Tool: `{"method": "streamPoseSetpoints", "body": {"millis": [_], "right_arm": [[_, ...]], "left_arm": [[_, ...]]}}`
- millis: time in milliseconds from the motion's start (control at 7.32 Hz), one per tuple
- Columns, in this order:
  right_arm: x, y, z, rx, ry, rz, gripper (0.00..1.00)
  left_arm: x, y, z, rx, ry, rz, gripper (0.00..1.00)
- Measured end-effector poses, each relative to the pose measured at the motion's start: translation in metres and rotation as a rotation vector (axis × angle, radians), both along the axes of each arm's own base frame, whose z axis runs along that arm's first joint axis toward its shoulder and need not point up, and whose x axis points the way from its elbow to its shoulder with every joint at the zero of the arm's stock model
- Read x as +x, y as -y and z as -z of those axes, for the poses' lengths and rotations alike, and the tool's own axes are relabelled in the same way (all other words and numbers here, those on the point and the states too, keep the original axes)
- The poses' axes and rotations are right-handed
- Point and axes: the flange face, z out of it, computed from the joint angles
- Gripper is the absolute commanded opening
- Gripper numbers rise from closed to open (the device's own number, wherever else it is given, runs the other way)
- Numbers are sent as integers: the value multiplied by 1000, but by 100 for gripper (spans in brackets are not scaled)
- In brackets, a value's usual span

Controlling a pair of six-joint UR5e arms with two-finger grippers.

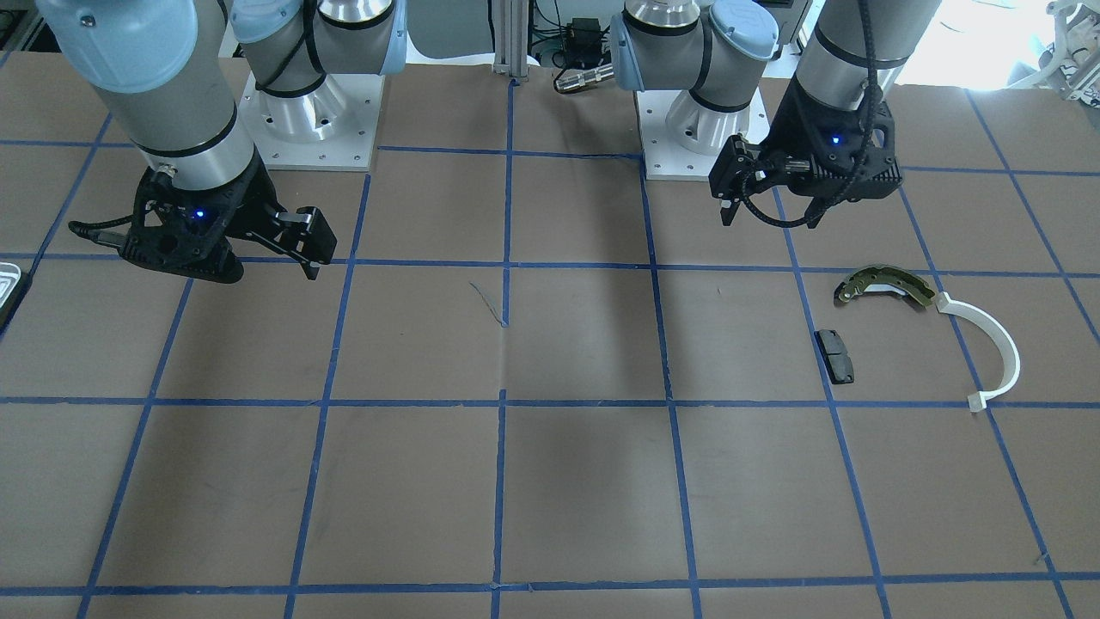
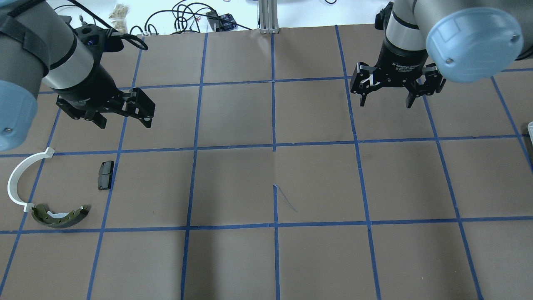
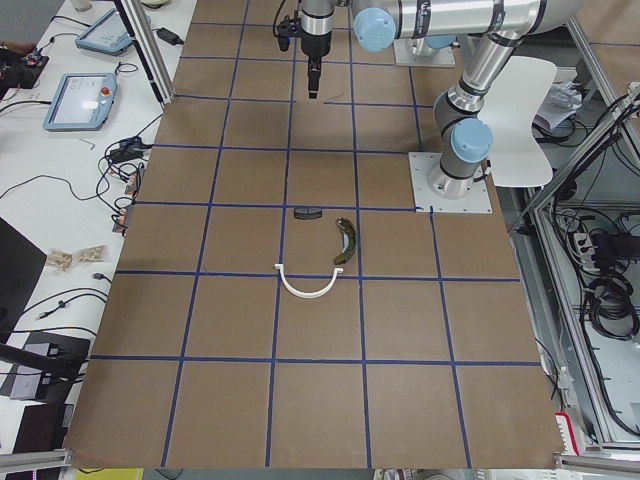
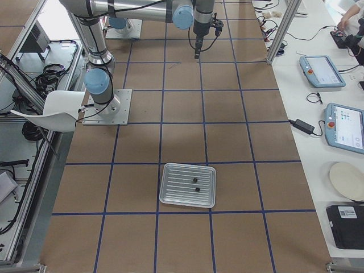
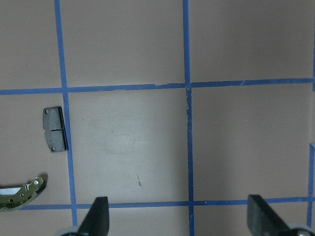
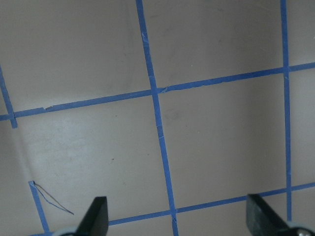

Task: Place bearing gear from tray to pile

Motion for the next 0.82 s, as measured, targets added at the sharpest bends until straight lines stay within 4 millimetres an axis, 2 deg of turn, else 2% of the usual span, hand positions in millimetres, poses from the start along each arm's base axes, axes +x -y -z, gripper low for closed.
{"method": "streamPoseSetpoints", "body": {"millis": [273,410,546,683,820], "right_arm": [[-8,3,1,0,1,-2,100],[-22,8,-1,-5,0,-21,100],[-50,14,-4,-8,-4,-30,100],[-96,20,-5,-8,-9,-33,100],[-151,22,-7,-1,-14,-46,100]], "left_arm": [[0,0,0,-1,2,0,100],[0,-1,0,-1,2,1,100],[0,-1,0,-2,3,1,100],[0,-1,0,-2,3,1,100],[0,-2,-1,-3,3,1,100]]}}
